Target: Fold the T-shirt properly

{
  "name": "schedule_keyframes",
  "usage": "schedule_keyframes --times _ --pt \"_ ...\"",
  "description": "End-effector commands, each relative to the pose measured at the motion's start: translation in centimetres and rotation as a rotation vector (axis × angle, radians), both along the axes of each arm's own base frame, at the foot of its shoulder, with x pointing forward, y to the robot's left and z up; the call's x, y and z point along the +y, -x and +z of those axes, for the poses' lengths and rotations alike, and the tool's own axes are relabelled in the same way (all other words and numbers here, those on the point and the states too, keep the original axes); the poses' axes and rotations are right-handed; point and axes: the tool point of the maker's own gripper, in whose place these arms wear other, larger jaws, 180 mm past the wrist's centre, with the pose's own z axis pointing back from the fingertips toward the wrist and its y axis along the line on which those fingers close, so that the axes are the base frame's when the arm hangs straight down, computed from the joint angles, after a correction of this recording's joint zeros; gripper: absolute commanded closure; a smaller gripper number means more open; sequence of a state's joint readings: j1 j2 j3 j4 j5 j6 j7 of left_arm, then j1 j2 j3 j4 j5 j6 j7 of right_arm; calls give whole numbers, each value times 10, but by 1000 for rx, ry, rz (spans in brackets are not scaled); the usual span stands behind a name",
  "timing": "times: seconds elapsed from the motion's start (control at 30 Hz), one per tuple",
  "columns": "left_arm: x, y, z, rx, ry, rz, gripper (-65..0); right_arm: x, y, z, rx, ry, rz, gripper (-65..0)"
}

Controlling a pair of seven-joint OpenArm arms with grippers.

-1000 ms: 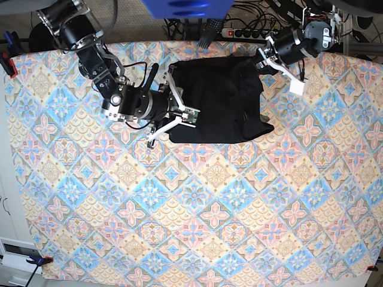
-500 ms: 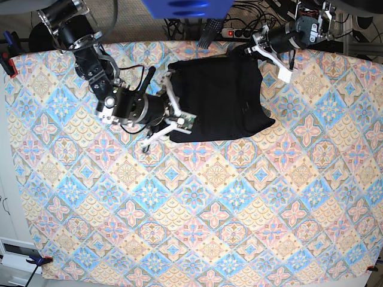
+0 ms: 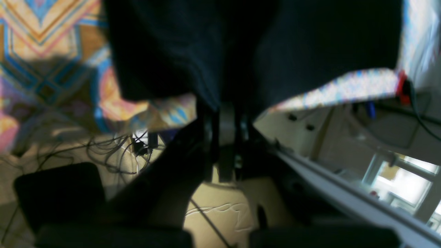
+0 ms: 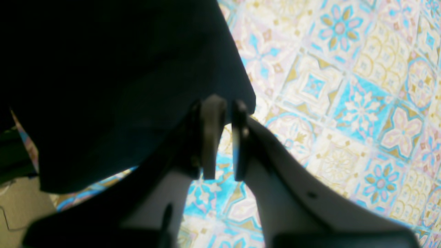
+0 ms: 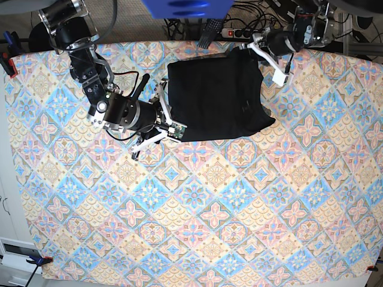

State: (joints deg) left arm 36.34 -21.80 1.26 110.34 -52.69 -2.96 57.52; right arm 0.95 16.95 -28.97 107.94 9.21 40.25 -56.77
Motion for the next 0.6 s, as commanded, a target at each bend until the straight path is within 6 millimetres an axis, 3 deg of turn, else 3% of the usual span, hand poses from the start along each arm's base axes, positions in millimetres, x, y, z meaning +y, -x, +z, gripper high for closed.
schedule_keyframes --times 0.0,0.1,0.17,0.33,0.43,0.57 --pt "-7 1 13 -17 22 -31 -11 6 -9 13 -36 -35 1 -64" --pt "-13 12 23 4 32 -74 -11 27 -8 18 -30 -93 5 -64" --pt "-5 18 22 16 6 -102 -11 35 -9 13 -5 -112 -4 -64" --pt "13 24 19 37 -49 -147 -11 48 -42 13 8 -130 -32 -63" --pt "19 23 18 35 -70 -151 -11 48 -43 -4 58 -134 -45 -63" --pt "35 8 22 0 -103 -100 -11 49 -44 -8 63 -159 -46 -63"
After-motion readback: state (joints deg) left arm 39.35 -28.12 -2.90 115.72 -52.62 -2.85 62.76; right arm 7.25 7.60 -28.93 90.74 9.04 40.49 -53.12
